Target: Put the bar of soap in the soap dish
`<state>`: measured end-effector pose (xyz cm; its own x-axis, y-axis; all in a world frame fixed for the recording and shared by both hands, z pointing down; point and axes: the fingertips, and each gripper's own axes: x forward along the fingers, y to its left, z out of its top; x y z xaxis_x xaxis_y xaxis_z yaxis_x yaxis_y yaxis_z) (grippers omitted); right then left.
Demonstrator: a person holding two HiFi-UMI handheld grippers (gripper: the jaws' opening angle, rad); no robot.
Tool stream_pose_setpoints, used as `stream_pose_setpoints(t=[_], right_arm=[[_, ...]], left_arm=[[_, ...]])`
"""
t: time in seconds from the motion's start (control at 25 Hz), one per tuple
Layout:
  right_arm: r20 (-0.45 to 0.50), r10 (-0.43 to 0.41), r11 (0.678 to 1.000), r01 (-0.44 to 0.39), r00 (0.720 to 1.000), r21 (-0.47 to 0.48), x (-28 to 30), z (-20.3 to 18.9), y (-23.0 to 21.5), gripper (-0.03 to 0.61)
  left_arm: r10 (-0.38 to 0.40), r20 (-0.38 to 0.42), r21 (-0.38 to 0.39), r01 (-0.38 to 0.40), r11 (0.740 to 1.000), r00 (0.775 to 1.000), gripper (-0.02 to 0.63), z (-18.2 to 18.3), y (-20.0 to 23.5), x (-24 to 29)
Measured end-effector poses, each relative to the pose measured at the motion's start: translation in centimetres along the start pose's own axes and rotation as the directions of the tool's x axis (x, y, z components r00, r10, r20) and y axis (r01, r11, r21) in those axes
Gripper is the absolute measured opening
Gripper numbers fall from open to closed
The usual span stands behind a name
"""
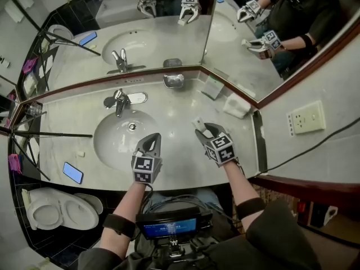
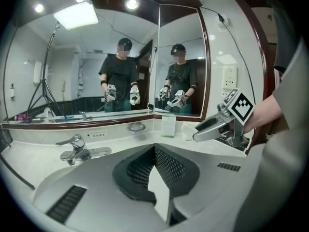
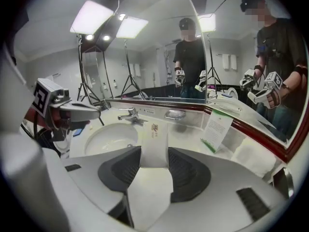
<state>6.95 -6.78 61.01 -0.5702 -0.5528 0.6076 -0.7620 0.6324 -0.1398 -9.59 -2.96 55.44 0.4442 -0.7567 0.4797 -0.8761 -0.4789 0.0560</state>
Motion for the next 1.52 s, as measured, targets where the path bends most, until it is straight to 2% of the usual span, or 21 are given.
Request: stream_pose_setpoints(t=[0.16, 0.36, 0.52, 0.88, 1.24, 1.52], right_arm=[[0.078, -0.009, 1.000, 0.007, 0.997, 0.027, -2.5, 0.9, 1.2, 0.190], [0.087, -0.035, 0.999, 0.034, 0.996, 0.023, -3.9, 0.7, 1.4, 0.190], [0.080, -0.048, 0.998, 0.051, 0.996, -0.036, -3.5, 1.6, 0.7, 0.190], [0.038, -0.047, 0.982, 0.053, 0.998, -0.183, -0.2, 6.8, 0.5, 0.190], [-0.045, -0.095, 0.914, 0.069, 0.994, -0.400, 7.6, 11.4, -3.3, 0.190], [-0.121, -0.131, 0.861, 0.052, 0.984, -0.506, 14.1, 14.0, -5.5, 0.190]], left_arm=[[-0.004, 0.002, -0.001, 0.004, 1.000, 1.000, -0.003, 0.1, -0.2, 0.0], [-0.012, 0.000, -0.006, 0.012, 1.000, 1.000, -0.003, 0.1, -0.6, 0.2], [-0.009, 0.006, -0.001, 0.009, 1.000, 1.000, -0.003, 0.7, -0.3, 0.7], [0.014, 0.024, 0.020, -0.015, 1.000, 1.000, -0.003, 3.0, 2.6, 2.1], [0.046, 0.026, 0.038, -0.047, 0.998, 0.999, -0.003, 5.8, 6.1, 5.7], [0.047, 0.024, 0.033, -0.048, 0.998, 0.999, -0.003, 6.7, 8.0, 8.7]])
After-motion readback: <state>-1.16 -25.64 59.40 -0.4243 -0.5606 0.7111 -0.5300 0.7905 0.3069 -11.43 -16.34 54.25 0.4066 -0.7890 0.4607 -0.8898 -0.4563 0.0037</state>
